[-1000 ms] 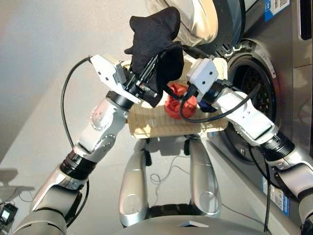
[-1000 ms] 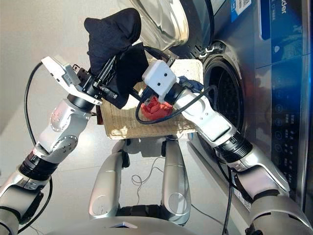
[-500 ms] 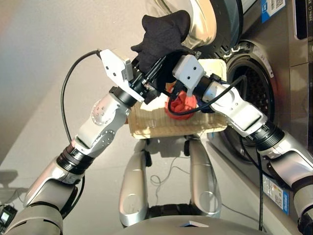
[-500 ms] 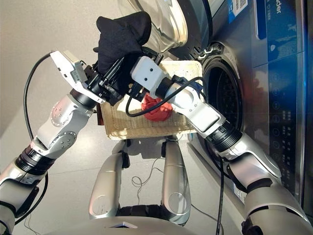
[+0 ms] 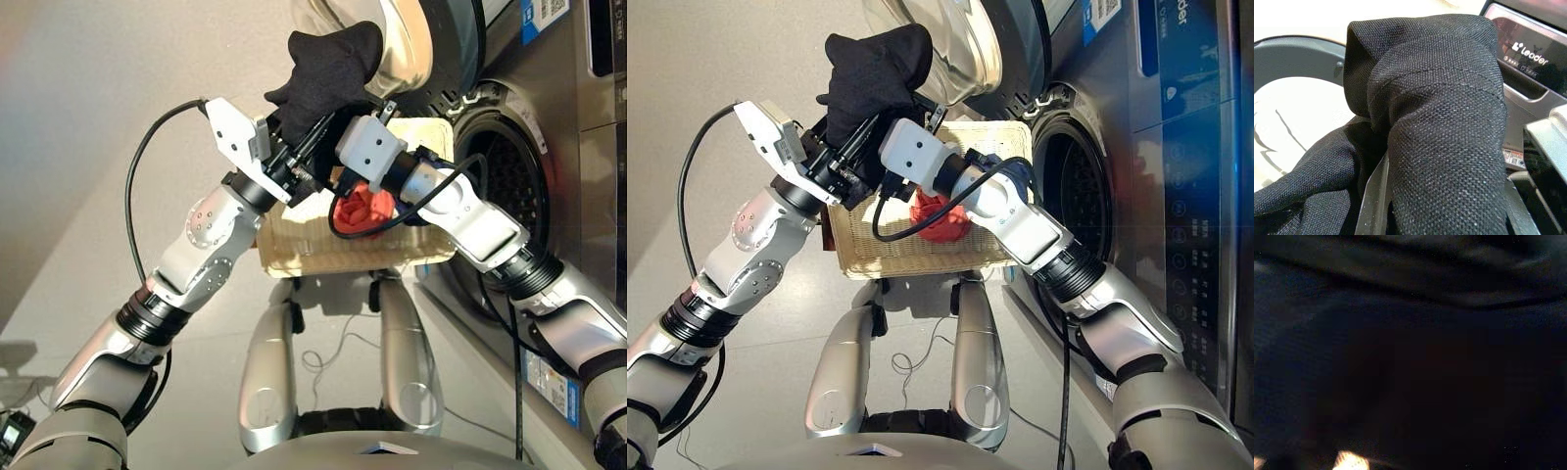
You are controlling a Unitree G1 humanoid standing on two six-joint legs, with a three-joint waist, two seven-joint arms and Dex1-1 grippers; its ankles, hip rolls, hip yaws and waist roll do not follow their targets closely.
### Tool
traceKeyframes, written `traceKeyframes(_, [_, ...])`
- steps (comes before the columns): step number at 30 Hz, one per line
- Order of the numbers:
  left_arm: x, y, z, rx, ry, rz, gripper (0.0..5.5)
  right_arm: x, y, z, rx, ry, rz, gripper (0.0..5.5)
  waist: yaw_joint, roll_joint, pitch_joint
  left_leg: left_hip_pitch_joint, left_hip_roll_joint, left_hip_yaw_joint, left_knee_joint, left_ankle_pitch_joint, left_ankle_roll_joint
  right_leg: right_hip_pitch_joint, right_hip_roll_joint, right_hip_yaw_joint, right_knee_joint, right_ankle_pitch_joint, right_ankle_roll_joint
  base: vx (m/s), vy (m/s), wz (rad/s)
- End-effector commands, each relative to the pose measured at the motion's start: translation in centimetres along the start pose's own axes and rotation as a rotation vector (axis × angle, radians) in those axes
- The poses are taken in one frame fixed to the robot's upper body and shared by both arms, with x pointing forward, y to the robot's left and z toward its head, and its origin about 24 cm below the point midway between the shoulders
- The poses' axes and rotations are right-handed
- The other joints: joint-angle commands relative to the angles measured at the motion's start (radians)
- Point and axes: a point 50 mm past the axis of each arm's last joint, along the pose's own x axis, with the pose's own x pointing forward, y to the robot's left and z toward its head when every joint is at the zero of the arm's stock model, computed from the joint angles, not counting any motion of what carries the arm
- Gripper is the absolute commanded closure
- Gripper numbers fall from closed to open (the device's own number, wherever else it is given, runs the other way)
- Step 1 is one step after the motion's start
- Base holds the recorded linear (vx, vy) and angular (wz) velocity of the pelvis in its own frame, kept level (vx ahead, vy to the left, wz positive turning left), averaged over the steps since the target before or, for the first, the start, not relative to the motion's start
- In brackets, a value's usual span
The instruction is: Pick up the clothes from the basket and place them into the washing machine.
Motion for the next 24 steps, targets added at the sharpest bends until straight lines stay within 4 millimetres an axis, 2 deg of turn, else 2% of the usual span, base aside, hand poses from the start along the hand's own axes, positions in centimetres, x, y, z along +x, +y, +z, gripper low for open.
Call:
traceKeyframes(1, [1.6,-5.7,1.0,-0.090,-0.123,-0.264,5.50,2.0,-0.5,10.3,-0.030,-0.527,-0.095,5.50,-0.004,-0.002,-0.037,-0.022,0.008,-0.035,0.114,-0.079,-0.035,0.113,-0.053,0.031,-0.202,0.096,0.106,0.000,0.000,0.000])
traceKeyframes(8, [1.7,-5.8,0.8,-0.108,-0.138,-0.243,5.50,1.1,-0.6,9.2,0.061,-0.533,-0.171,5.50,-0.001,0.016,-0.041,-0.015,0.000,-0.040,0.081,-0.062,-0.042,0.118,-0.057,0.027,-0.219,0.101,0.108,0.000,0.000,0.000])
traceKeyframes(9, [1.7,-5.7,0.7,-0.105,-0.139,-0.239,4.94,1.1,-0.4,9.3,0.067,-0.539,-0.169,5.50,0.000,0.017,-0.042,-0.014,0.000,-0.040,0.078,-0.059,-0.043,0.119,-0.057,0.027,-0.221,0.100,0.108,0.000,0.000,0.000])
traceKeyframes(11, [1.7,-5.7,0.7,-0.102,-0.142,-0.237,3.47,0.9,-0.6,9.3,0.057,-0.548,-0.184,5.50,0.002,0.022,-0.044,-0.010,0.000,-0.042,0.070,-0.055,-0.044,0.123,-0.056,0.025,-0.225,0.099,0.108,0.000,0.000,0.000])
traceKeyframes(12, [1.7,-5.8,0.7,-0.101,-0.144,-0.237,2.98,0.7,-0.7,9.2,0.047,-0.551,-0.195,5.50,0.001,0.024,-0.045,-0.010,0.000,-0.043,0.065,-0.053,-0.044,0.124,-0.057,0.022,-0.227,0.100,0.109,0.000,0.000,0.000])
traceKeyframes(13, [1.7,-5.8,0.6,-0.104,-0.146,-0.236,0.93,0.6,-0.8,9.0,0.040,-0.549,-0.217,5.50,0.002,0.028,-0.047,-0.008,-0.001,-0.044,0.061,-0.051,-0.045,0.126,-0.058,0.021,-0.230,0.101,0.109,0.000,0.000,0.000])
traceKeyframes(14, [1.5,-5.8,0.5,-0.109,-0.147,-0.230,0.00,0.5,-1.0,8.7,0.044,-0.547,-0.252,5.50,0.003,0.031,-0.050,-0.005,-0.003,-0.046,0.055,-0.048,-0.045,0.130,-0.058,0.020,-0.236,0.102,0.110,0.000,0.000,0.000])
traceKeyframes(24, [1.0,-5.4,-0.1,-0.115,-0.145,-0.178,0.00,-1.4,-1.0,4.4,0.140,-0.411,-0.476,5.50,0.003,0.045,-0.058,-0.006,-0.005,-0.049,0.047,-0.045,-0.042,0.130,-0.062,0.013,-0.242,0.105,0.114,0.000,0.000,0.000])
